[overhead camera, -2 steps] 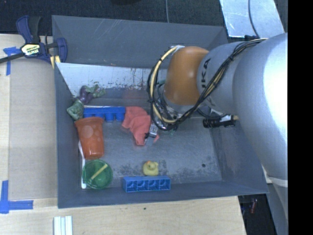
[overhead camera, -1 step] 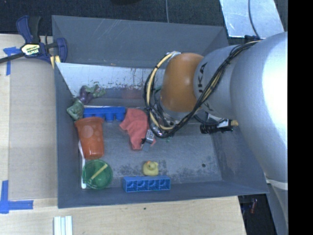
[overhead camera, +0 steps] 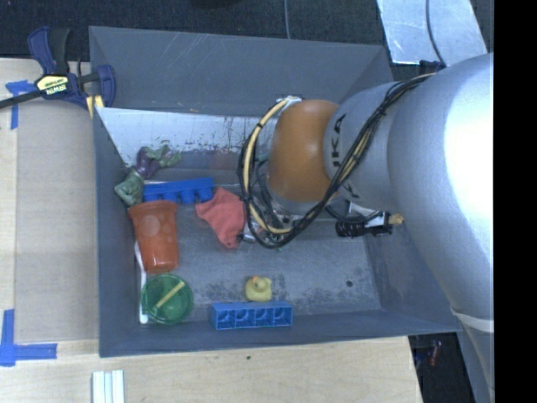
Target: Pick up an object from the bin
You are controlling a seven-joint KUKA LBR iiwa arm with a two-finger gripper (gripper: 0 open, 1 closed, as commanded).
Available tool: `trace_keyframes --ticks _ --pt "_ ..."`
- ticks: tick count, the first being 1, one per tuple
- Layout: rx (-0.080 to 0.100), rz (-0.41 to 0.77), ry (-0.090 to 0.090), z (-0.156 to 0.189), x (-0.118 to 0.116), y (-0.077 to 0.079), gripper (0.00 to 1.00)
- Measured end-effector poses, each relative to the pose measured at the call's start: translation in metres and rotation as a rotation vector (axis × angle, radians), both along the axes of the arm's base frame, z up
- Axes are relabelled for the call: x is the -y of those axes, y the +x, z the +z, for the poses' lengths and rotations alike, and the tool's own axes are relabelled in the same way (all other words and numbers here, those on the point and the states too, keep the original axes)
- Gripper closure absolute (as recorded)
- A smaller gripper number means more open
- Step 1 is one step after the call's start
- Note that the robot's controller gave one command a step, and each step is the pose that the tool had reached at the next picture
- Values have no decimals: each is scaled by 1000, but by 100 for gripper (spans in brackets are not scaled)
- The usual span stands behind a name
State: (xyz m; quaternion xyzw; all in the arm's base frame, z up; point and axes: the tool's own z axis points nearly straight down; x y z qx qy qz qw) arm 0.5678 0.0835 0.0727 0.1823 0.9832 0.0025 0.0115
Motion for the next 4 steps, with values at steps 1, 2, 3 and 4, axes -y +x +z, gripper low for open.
trace_keyframes --ticks 1,2,3,4 --pt "0 0 0 0 0 0 100" --pt "3 -12 0 5 2 4 100" --pt "2 12 0 48 2 4 100" --pt "5 33 0 14 -18 43 100"
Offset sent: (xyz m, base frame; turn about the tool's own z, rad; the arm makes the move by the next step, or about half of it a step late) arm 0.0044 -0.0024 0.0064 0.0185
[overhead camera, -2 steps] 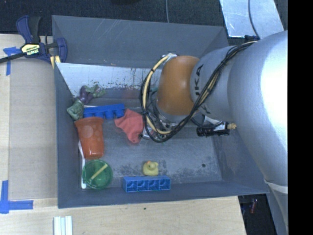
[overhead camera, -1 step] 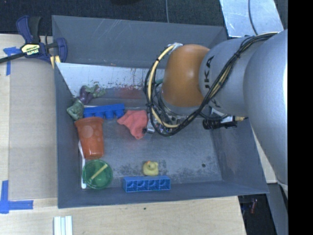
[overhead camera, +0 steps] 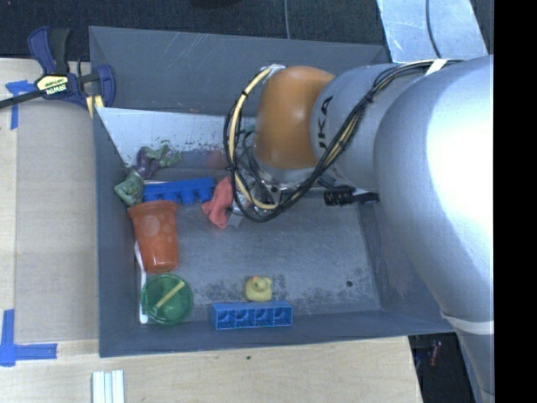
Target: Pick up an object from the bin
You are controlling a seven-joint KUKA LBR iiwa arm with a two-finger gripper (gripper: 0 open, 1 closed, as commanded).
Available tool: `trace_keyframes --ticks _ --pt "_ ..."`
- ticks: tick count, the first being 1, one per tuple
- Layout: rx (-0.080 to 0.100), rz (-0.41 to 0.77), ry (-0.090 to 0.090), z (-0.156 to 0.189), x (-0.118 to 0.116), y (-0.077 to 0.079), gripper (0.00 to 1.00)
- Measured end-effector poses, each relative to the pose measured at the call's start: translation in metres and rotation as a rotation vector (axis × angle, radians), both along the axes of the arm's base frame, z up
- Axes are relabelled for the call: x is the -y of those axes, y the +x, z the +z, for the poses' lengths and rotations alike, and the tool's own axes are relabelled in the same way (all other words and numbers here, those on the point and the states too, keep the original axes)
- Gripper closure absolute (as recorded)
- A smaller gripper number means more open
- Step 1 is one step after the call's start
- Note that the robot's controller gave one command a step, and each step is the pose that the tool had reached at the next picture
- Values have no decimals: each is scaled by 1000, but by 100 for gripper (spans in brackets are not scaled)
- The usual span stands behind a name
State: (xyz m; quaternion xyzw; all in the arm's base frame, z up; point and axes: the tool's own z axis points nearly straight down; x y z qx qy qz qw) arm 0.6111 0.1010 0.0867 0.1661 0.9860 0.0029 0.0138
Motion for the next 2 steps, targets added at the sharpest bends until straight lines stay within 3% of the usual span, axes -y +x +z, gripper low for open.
trace_keyframes --ticks 1,2 --pt "-7 -5 -1 42 -4 -10 100" --pt "-5 58 -3 120 -2 -6 100"
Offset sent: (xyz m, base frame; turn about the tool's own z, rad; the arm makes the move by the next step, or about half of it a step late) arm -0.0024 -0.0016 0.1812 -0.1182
